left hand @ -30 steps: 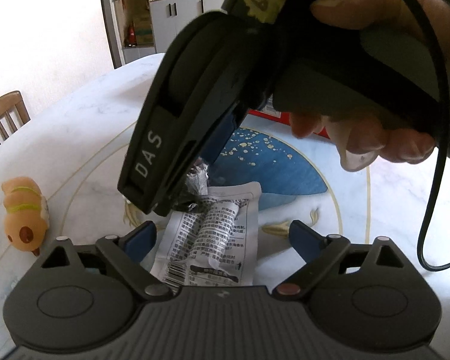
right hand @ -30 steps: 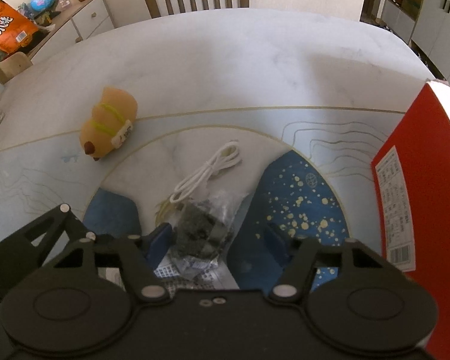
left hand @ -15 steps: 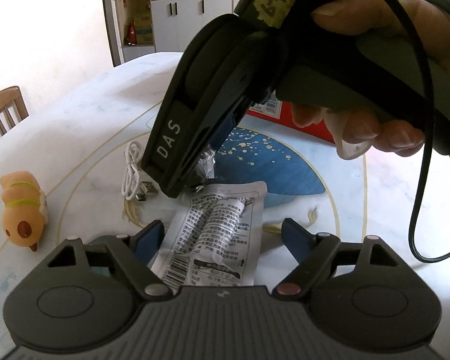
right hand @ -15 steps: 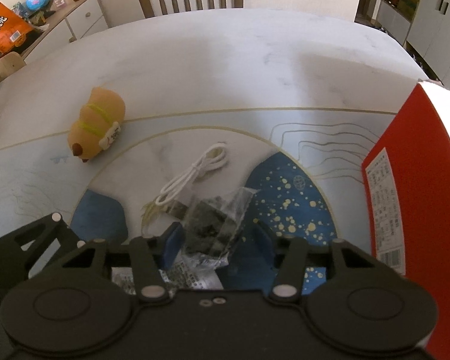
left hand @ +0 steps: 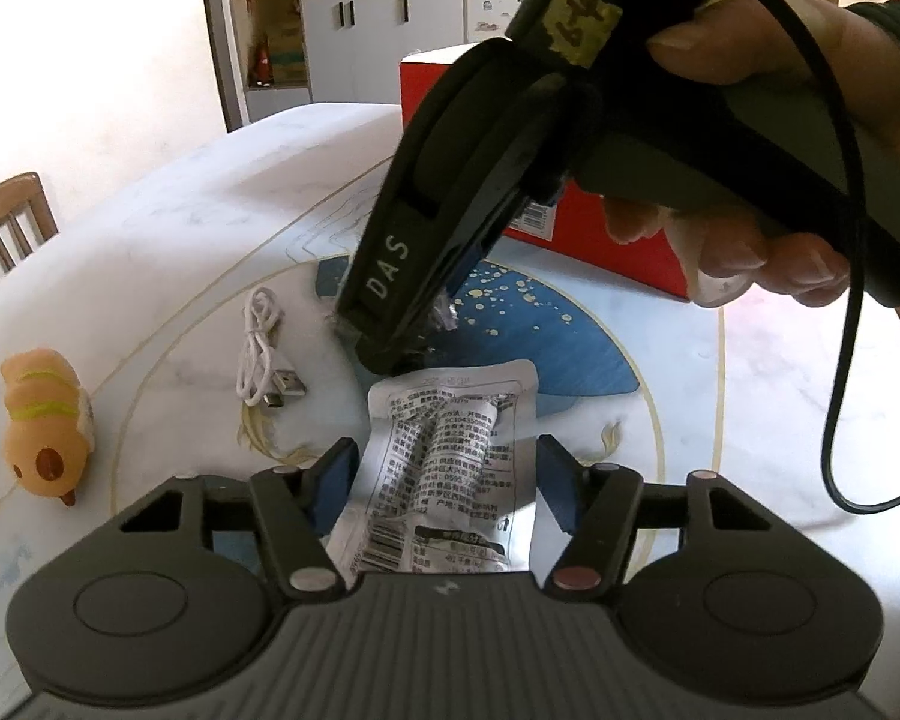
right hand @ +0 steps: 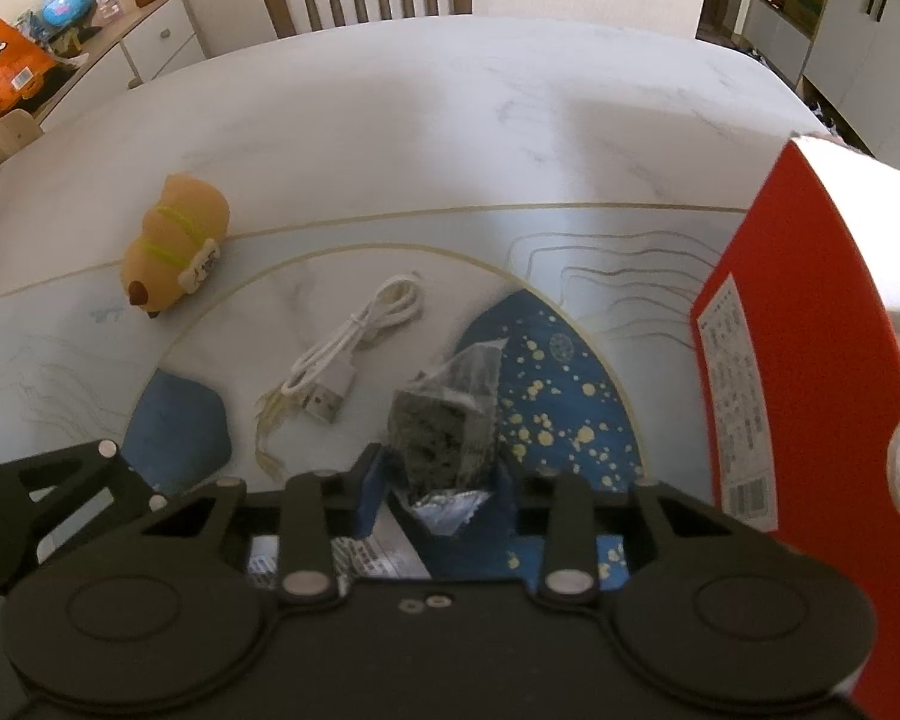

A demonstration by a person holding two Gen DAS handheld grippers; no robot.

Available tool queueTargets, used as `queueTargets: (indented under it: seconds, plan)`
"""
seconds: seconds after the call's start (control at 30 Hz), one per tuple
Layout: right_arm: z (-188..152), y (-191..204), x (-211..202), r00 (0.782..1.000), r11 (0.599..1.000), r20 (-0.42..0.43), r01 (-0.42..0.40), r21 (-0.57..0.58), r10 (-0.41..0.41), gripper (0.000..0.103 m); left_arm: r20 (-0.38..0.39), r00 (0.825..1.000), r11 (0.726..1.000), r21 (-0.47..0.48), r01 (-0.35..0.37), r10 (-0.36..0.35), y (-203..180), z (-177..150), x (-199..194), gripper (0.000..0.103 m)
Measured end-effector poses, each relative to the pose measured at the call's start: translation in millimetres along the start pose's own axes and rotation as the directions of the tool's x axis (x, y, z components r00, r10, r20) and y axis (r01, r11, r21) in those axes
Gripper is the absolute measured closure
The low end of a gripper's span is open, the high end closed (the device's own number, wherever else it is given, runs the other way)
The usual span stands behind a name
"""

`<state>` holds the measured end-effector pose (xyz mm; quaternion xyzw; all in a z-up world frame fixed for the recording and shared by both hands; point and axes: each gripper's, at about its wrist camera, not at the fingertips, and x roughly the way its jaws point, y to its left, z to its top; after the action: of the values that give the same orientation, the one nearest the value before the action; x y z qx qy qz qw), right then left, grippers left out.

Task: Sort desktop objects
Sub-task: 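Close the right gripper on the clear snack bag while the left gripper grasps the white sachet, then lift both held packets and carry them over the red shoebox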

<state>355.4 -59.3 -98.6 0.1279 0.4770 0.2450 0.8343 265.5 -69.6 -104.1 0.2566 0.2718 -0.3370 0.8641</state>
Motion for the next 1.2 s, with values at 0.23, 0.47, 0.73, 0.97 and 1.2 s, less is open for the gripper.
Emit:
queueTargets:
  seconds: [0.23, 0.47, 0.73, 0.97, 1.2]
  plan:
    - [-4.3, -4.3, -4.5, 1.000, 1.000, 0.001, 0.007, 0.021, -0.007, 0.075, -0.012, 1.000, 1.000, -0.019, -0.018, 0.018, 4.1, 5.1, 11.8, 0.043]
    - [-9.6, -10.2, -15.4, 1.000, 0.999, 0.015, 0.008, 0.038, -0.009, 0.079, -0.030, 0.999, 0.997, -0.067, -0.030, 0.028, 16.7, 2.5, 7.7, 0.043]
    - [-15.3, -13.2, -32.0, 0.999, 0.999, 0.037, -0.002, 0.046, 0.001, 0.080, -0.041, 0.998, 0.988, -0.147, -0.053, 0.048, 20.2, 7.6, -12.7, 0.043]
    - [-23.0, -12.5, -52.0, 0.998, 0.999, 0.060, -0.018, 0.051, 0.015, 0.080, -0.032, 0.997, 0.984, -0.161, -0.081, 0.076, 19.3, 15.5, -27.8, 0.043]
    - [-34.5, -12.5, -78.4, 0.995, 0.998, 0.095, -0.033, 0.058, 0.027, 0.080, -0.017, 0.993, 0.979, -0.168, -0.117, 0.116, 12.9, 23.9, -49.8, 0.043]
